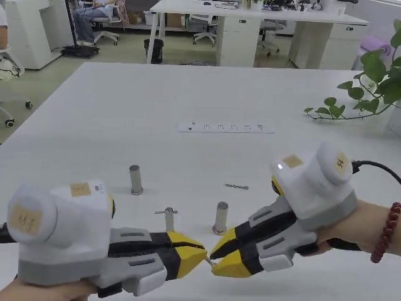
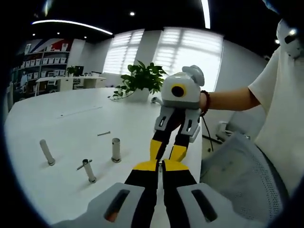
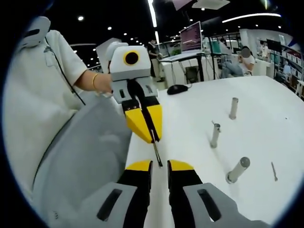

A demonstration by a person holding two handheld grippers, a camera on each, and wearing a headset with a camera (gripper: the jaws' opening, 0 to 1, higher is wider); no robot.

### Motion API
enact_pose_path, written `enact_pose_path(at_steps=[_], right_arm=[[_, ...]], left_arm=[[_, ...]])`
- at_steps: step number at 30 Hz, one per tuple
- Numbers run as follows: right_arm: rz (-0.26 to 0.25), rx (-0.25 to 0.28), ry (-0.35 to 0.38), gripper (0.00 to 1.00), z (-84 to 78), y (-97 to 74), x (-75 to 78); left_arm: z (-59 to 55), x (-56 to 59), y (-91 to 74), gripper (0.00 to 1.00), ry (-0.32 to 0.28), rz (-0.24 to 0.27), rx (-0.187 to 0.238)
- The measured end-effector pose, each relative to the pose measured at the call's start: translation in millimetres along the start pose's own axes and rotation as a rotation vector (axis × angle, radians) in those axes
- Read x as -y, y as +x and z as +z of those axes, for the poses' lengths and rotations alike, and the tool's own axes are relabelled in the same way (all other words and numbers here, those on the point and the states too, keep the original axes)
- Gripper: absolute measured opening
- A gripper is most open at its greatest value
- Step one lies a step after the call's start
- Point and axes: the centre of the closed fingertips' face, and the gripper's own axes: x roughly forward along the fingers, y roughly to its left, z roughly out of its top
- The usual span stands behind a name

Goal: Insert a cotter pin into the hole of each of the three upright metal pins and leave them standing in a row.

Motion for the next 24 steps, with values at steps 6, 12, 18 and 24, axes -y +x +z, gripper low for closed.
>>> enact_pose_path(at_steps=[6, 12, 18, 24], right_arm=[[0.016, 0.001, -0.008, 0.12, -1.5, 1.6, -4.0], [0.02, 0.009, -0.014, 0.08, -0.1, 1.8, -5.6], [0.021, -0.004, -0.039, 0.05, -0.8, 1.6, -6.7], [0.007, -0.063, -0.072, 0.03, -3.3, 1.0, -6.8]], left_arm=[[1.6, 3.2, 0.4, 0.0, 0.006, -0.021, 0.008], [1.2, 6.1, 0.2, 0.0, 0.009, -0.035, 0.008], [0.4, 6.7, -0.4, 0.0, 0.007, -0.037, 0.006], [-4.0, 3.5, 0.9, 0.02, 0.019, -0.013, -0.008]])
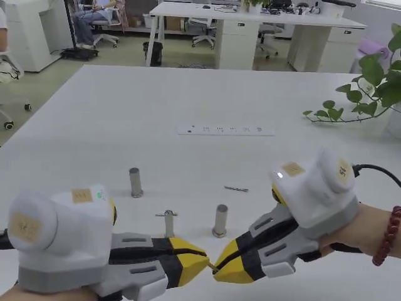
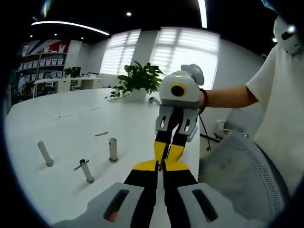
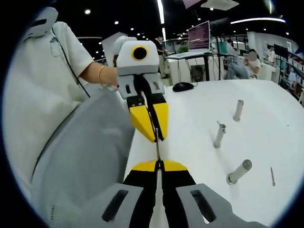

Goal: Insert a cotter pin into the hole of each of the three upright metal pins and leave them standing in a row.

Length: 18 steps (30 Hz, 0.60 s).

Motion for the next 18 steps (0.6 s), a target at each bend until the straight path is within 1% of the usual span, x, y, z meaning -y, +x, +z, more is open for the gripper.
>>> enact_pose_path(at_steps=[7, 9, 15, 16, 17, 18], right_arm=[[-0.023, -0.063, -0.032, 0.03, -4.4, -4.6, 5.6], [-0.026, -0.075, -0.035, 0.03, -4.5, -6.8, 6.0], [-0.07, -0.134, -0.051, 0.03, -10.5, -16.0, 15.6], [-0.088, -0.157, -0.058, 0.03, -13.7, -18.9, 19.5], [-0.093, -0.162, -0.061, 0.03, -14.5, -19.9, 20.8], [-0.109, -0.179, -0.063, 0.03, -16.8, -22.5, 24.4]], left_arm=[[-4.0, -3.7, 3.3, 0.03, 0.004, 0.024, -0.011], [-6.0, -5.3, 4.2, 0.03, 0.008, 0.035, -0.021], [-10.6, -14.5, 5.2, 0.18, 0.0, 0.086, -0.025], [-11.8, -17.0, 5.8, 0.2, 0.006, 0.103, -0.027], [-12.0, -19.2, 6.3, 0.22, 0.014, 0.119, -0.026], [-11.9, -22.7, 7.0, 0.24, 0.026, 0.143, -0.022]])
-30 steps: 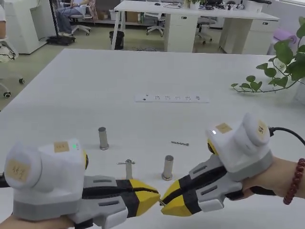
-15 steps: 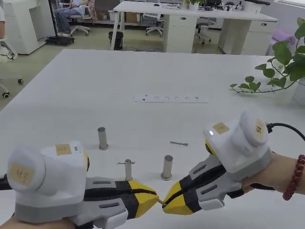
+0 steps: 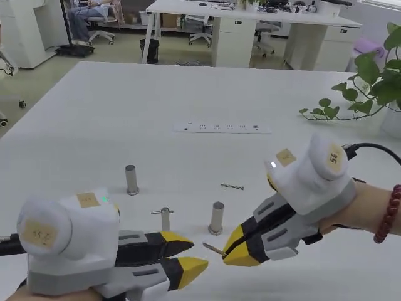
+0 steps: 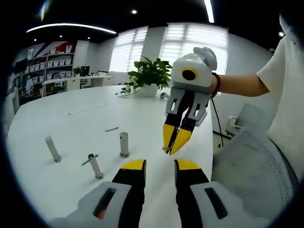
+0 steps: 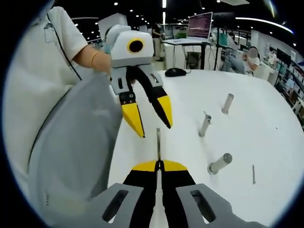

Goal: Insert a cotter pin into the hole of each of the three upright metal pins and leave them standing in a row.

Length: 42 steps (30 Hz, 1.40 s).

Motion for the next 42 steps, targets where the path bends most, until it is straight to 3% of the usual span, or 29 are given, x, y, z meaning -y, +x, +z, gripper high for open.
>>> enact_pose_path(at_steps=[3, 11, 21, 31, 42], right_arm=[[-0.038, -0.029, 0.004, 0.03, -5.7, -3.5, 9.6], [-0.13, -0.13, 0.009, 0.03, -25.3, -11.5, 36.5], [-0.176, -0.238, 0.009, 0.03, -43.9, -17.4, 55.8], [-0.213, -0.334, 0.004, 0.03, -56.8, -22.6, 76.1], [-0.235, -0.397, 0.0, 0.03, -65.4, -23.5, 92.8]], left_arm=[[-1.9, -8.5, 3.8, 0.25, 0.003, 0.055, 0.004], [-5.1, -22.5, 15.9, 0.29, 0.014, 0.132, -0.004], [-10.5, -31.4, 34.1, 0.29, 0.017, 0.192, -0.028], [-14.2, -46.0, 49.5, 0.29, -0.023, 0.257, -0.029], [-16.2, -55.9, 63.2, 0.29, -0.051, 0.31, -0.033]])
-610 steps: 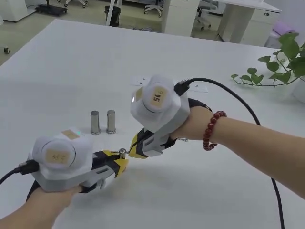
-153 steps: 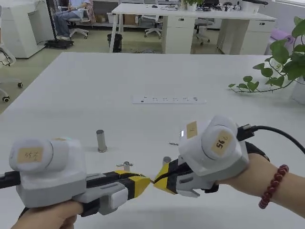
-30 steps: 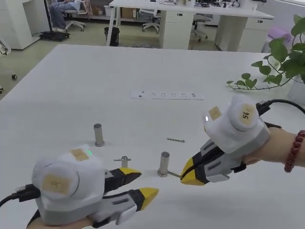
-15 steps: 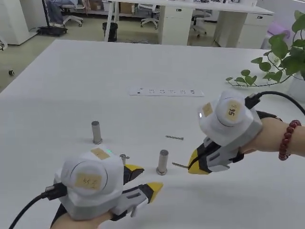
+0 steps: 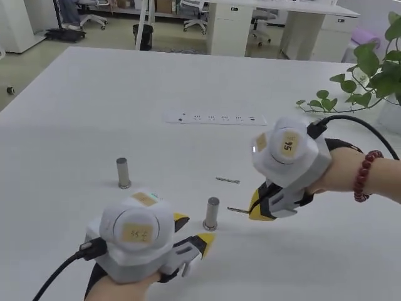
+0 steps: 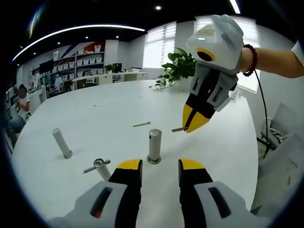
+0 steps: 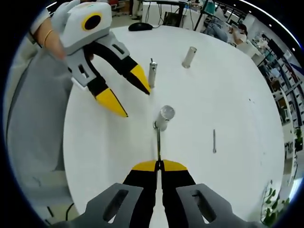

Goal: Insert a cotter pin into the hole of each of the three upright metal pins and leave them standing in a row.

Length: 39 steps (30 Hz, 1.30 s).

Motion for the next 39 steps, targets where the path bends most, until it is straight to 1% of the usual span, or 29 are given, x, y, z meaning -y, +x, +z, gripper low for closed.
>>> enact_pose_path(at_steps=[6, 9, 12, 13, 16, 24, 29, 36, 39], right_arm=[[0.005, -0.014, -0.004, 0.03, -0.7, 2.7, 4.3], [0.006, -0.022, -0.003, 0.03, -0.7, 4.6, 7.3], [0.005, -0.034, -0.009, 0.03, -1.2, 6.1, 8.8], [0.002, -0.039, -0.012, 0.03, -1.6, 6.4, 9.5], [0.006, -0.046, -0.015, 0.03, -1.4, 7.3, 10.8], [0.007, -0.053, -0.022, 0.03, 0.8, 8.0, 13.9], [0.013, -0.054, -0.029, 0.03, 2.4, 10.4, 13.7], [0.023, -0.059, -0.042, 0.03, 4.7, 13.0, 12.1], [0.024, -0.059, -0.048, 0.03, 6.9, 13.1, 12.3]], left_arm=[[0.2, -2.2, 10.1, 0.29, -0.016, 0.023, 0.004], [1.8, -5.0, 14.4, 0.29, -0.012, 0.044, 0.017], [1.5, -5.0, 19.7, 0.29, -0.026, 0.044, 0.017], [3.3, -3.9, 22.1, 0.29, -0.019, 0.042, 0.026], [5.4, -4.4, 27.7, 0.29, -0.007, 0.053, 0.032], [2.0, -9.3, 40.4, 0.24, -0.011, 0.069, 0.028], [0.3, -9.7, 43.3, 0.2, -0.025, 0.075, 0.025], [-1.9, -8.3, 46.7, 0.16, -0.021, 0.069, 0.024], [-3.3, -10.1, 47.5, 0.14, -0.018, 0.077, 0.02]])
